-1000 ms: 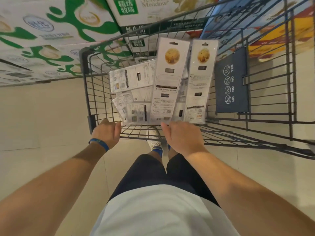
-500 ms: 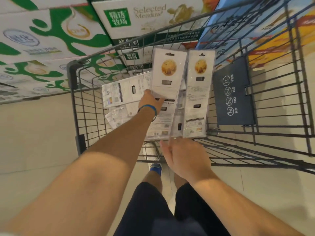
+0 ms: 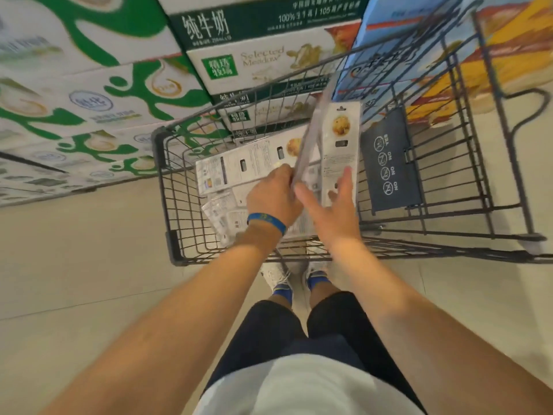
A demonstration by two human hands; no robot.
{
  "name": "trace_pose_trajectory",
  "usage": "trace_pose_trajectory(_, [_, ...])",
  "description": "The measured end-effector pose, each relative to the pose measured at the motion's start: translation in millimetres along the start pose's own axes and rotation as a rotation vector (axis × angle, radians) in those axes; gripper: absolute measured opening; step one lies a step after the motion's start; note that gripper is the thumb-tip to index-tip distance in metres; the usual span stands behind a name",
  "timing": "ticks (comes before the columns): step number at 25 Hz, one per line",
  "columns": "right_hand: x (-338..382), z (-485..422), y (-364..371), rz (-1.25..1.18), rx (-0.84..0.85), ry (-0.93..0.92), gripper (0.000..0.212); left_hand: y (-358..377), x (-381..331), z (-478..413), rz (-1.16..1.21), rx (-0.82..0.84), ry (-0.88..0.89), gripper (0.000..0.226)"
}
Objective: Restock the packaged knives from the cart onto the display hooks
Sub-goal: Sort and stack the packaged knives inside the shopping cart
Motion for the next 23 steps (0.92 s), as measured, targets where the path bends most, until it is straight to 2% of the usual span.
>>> trace_pose_trajectory(1, [12.7,-0.1,3.5,-0.045,-0.025,0.044,0.118,-5.1,-17.0,7.2,-0.039,0.011,0.014,0.006])
trace_pose_trajectory(2, [23.9,-1.5,2.7,-0.097,-0.069,0.051,0.094,-6.2,-32.4,14.2,-0.063,0.043,0.025,0.003])
trace_pose_trajectory(3, [32.3,-4.8,-4.3,-0.181,-0.148,0.036,0.06,-4.9,-42.8,21.7,-0.027,0.088,0.032,0.005])
trace_pose_trajectory(4, [35.2,-5.5,-15.4,-0.256,-0.224,0.032,0.032,-3.4,-46.7,29.3,0.095,0.155,0.026,0.005])
trace_pose_trajectory(5, [37.7,-2.9,-27.2,-0.328,-0.257,0.036,0.019,-7.1,-43.9,36.0,0.269,0.207,-0.013,0.01])
trace_pose_trajectory(7, [47.3,2.8,-50.1,-0.467,-0.257,0.039,0.026,-31.6,-15.5,41.9,0.461,0.175,-0.145,0.015])
trace_pose_trajectory(10, [83.7,4.2,-70.8,-0.499,-0.221,-0.036,0.064,-83.4,29.6,24.2,0.398,-0.017,-0.309,0.015])
trace_pose_trajectory(12, [121.4,6.2,-74.3,-0.525,-0.168,-0.107,0.094,-110.9,28.1,1.5,0.413,-0.058,-0.307,0.021])
trace_pose_trajectory(14, [152.7,7.3,-73.1,-0.495,-0.119,-0.108,0.127,-125.5,12.9,-18.1,0.505,-0.014,-0.275,0.037])
trace_pose_trajectory(16, [183.6,11.1,-64.1,-0.472,-0.032,-0.109,0.142,-133.4,-7.0,-26.2,0.67,0.057,-0.235,0.055])
trace_pose_trajectory(19, [208.2,17.2,-49.8,-0.382,0.027,-0.118,0.142,-141.0,-26.7,-26.9,0.682,0.112,-0.127,0.084])
trace_pose_trajectory(20, [207.9,18.1,-47.3,-0.373,0.034,-0.133,0.132,-142.0,-27.2,-25.4,0.698,0.103,-0.123,0.085])
trace_pose_trajectory(21, [205.5,17.6,-45.1,-0.386,0.051,-0.161,0.111,-141.1,-26.0,-23.9,0.747,0.093,-0.123,0.081])
trace_pose_trajectory(23, [198.9,18.5,-39.6,-0.426,0.104,-0.231,0.055,-132.9,-18.7,-19.8,0.867,0.091,-0.118,0.068])
Point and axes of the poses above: each hand's wrist, its own z-axis away from the middle knuckle, its own y-axis out of the palm, x = y × z, the point moved 8 cm from there along -z, towards the middle knuckle, and after that the axes turned 3 degrees about y, right-handed, at the moved point
